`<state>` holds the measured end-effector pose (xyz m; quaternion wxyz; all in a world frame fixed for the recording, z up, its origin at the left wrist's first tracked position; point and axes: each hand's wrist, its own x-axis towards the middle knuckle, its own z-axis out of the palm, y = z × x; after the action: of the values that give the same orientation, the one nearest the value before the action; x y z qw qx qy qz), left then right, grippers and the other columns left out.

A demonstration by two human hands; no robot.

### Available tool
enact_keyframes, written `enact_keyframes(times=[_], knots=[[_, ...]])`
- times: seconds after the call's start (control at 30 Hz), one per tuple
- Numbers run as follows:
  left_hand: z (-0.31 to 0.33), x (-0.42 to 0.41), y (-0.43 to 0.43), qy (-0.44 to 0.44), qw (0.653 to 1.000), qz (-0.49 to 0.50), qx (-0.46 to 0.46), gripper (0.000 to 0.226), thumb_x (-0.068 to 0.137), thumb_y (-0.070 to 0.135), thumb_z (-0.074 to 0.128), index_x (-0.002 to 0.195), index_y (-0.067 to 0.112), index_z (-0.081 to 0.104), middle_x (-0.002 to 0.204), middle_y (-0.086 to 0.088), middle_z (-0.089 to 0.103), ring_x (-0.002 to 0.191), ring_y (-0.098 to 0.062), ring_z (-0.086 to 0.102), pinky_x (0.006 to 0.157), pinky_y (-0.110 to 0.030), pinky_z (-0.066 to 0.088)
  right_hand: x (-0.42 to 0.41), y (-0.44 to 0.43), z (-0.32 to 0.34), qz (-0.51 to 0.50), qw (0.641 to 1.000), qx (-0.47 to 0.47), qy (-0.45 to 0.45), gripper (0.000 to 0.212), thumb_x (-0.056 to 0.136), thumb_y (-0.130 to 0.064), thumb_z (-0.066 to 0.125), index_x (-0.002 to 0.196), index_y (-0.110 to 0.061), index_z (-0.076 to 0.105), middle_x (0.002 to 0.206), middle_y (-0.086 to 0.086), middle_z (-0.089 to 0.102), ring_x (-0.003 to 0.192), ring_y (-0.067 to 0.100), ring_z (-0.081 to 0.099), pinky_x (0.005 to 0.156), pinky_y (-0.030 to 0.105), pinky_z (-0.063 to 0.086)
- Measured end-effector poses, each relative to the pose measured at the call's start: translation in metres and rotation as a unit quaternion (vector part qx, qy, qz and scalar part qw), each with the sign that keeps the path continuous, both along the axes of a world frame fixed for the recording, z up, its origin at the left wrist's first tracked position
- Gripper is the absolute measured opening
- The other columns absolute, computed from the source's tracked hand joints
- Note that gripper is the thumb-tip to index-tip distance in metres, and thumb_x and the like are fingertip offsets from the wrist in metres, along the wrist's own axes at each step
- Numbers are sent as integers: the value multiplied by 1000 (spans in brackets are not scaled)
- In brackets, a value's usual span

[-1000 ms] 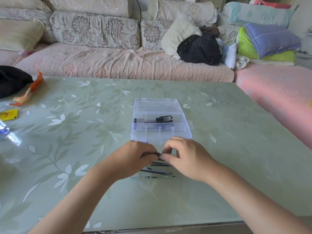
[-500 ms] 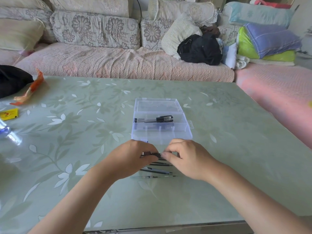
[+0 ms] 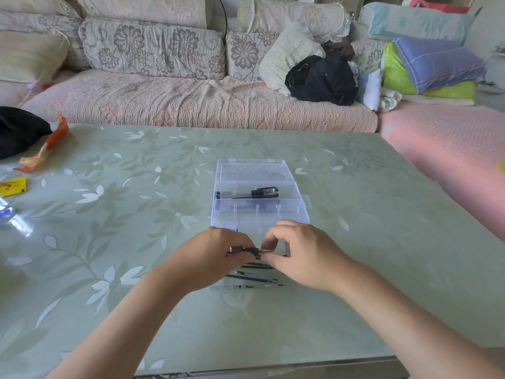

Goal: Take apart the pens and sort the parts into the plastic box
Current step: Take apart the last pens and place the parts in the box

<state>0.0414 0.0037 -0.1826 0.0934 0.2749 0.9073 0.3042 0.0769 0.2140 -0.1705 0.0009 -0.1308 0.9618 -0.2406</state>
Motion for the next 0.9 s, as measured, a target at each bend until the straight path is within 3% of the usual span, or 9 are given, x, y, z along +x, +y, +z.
enact_keyframes(times=[0.13,0.3,0.43,0.53,0.6,0.73,0.8,0.9], knots=[[0,0,0,4,1000,-8,-10,9,92,39,59,90,38,68,75,12,63,63,-8,51,60,-26,46,0,-2,-1,1,1000,15,-2,13,87,-47,63,85,-34,65,89,-17,57,66,-8,47,61,19,34],[1,2,1,13,1000,10,-15,9,92,42,59,89,41,67,71,27,58,61,1,52,54,-14,34,0,0,-1,5,1000,14,10,13,87,-45,63,87,-33,66,88,-18,56,68,-10,47,59,15,31],[1,4,1,35,999,5,-28,9,92,43,57,91,41,66,75,12,62,65,-9,50,58,-23,42,-2,0,-1,5,1000,19,-7,15,87,-47,61,85,-34,69,86,-17,59,67,-4,48,62,19,35],[2,5,3,45,998,25,-32,11,91,45,57,94,42,68,76,14,63,66,-4,53,60,-23,44,-4,5,-1,4,1000,14,-19,18,86,-52,60,90,-37,69,88,-20,61,69,-8,49,63,19,35],[2,5,4,45,998,39,-30,11,92,45,57,94,41,68,75,18,62,66,3,53,57,-19,40,-6,11,2,-5,1000,16,-8,23,86,-54,59,101,-39,68,95,-25,62,74,-12,49,70,18,38],[1,3,3,29,997,62,-23,12,94,43,55,94,41,66,76,18,63,62,3,53,54,-18,37,-11,36,13,-59,998,34,0,21,93,-40,53,107,-39,68,101,-24,64,82,-6,53,81,23,45],[0,3,3,20,997,67,-23,11,94,43,54,95,42,65,74,18,62,60,1,54,52,-18,37,-12,48,15,-61,995,81,-23,22,92,-35,52,107,-41,67,103,-25,63,86,-4,54,79,21,45],[-2,2,4,9,997,69,-21,9,94,40,55,95,43,63,74,17,60,59,-2,54,53,-18,40,-10,54,13,-41,989,123,-72,25,88,-36,56,110,-44,65,102,-26,60,75,-11,48,67,12,33]])
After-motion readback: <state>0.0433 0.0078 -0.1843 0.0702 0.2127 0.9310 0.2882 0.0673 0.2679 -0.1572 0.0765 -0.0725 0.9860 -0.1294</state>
